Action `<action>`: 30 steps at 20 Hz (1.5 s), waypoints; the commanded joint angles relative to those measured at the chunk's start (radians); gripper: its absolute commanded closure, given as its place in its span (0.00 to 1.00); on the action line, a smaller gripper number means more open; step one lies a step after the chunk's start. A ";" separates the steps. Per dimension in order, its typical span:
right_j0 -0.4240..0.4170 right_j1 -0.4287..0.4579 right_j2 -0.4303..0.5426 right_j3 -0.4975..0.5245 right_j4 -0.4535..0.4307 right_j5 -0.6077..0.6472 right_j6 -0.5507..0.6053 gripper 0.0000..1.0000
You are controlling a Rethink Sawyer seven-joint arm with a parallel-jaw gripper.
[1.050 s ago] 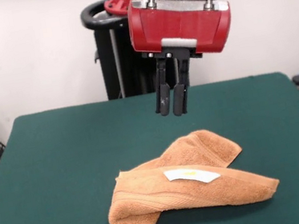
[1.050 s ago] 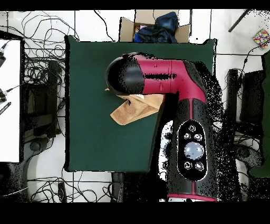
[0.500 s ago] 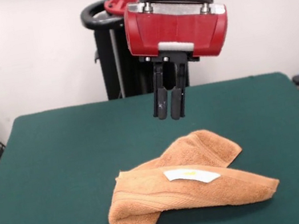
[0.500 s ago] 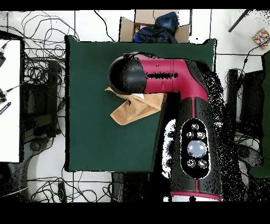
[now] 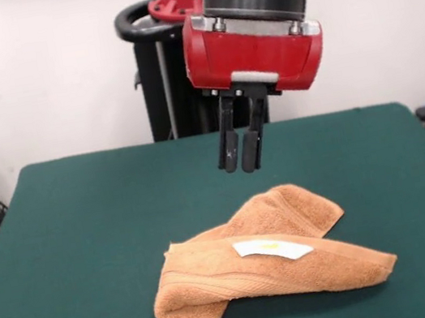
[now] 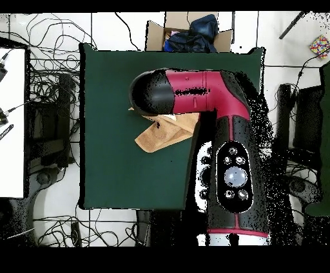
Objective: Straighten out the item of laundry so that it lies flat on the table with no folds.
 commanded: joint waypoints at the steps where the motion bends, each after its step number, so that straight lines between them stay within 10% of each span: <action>1: -0.022 0.057 0.100 0.031 -0.005 0.118 -0.150 1.00; 14: 0.029 0.188 0.074 -0.212 0.034 0.097 0.034 1.00; 30: -0.048 0.230 0.218 -0.071 0.230 0.104 -0.037 1.00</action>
